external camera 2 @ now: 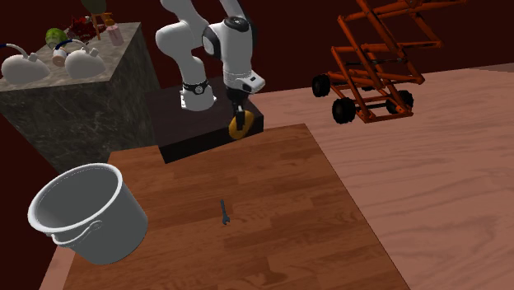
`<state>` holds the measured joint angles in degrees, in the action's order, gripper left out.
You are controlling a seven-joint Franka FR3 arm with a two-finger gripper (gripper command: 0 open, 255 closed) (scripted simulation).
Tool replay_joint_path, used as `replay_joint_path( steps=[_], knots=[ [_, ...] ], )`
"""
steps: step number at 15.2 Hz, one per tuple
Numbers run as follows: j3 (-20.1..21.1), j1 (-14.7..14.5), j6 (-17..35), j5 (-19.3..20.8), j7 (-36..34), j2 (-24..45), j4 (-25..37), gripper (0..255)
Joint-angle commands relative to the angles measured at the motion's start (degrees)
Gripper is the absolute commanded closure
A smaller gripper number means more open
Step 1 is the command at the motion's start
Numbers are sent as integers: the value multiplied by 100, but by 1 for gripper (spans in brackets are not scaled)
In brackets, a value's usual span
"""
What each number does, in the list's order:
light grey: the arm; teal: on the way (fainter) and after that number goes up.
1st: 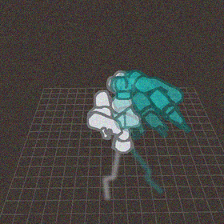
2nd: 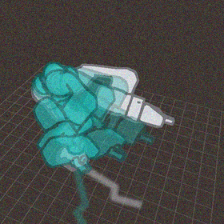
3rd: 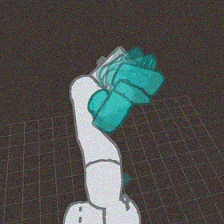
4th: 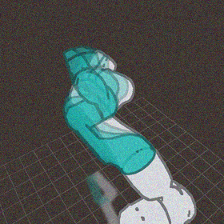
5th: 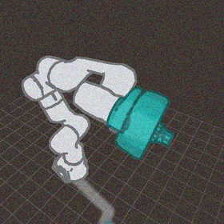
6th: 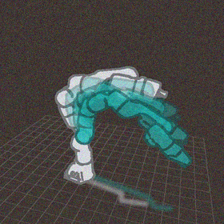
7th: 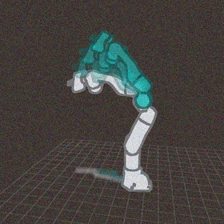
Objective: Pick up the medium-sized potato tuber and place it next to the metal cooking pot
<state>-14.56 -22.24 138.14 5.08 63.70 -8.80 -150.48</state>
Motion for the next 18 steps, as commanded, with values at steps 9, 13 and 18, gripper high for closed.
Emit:
replay_joint_path(
  steps=[9,13,18],
  knots=[
    [70,28,-936,100,-85,-641,299,255],
    [100,35,-1295,118,-103,-852,448,255],
    [137,40,-1734,129,-118,-1077,664,255]
  ],
)
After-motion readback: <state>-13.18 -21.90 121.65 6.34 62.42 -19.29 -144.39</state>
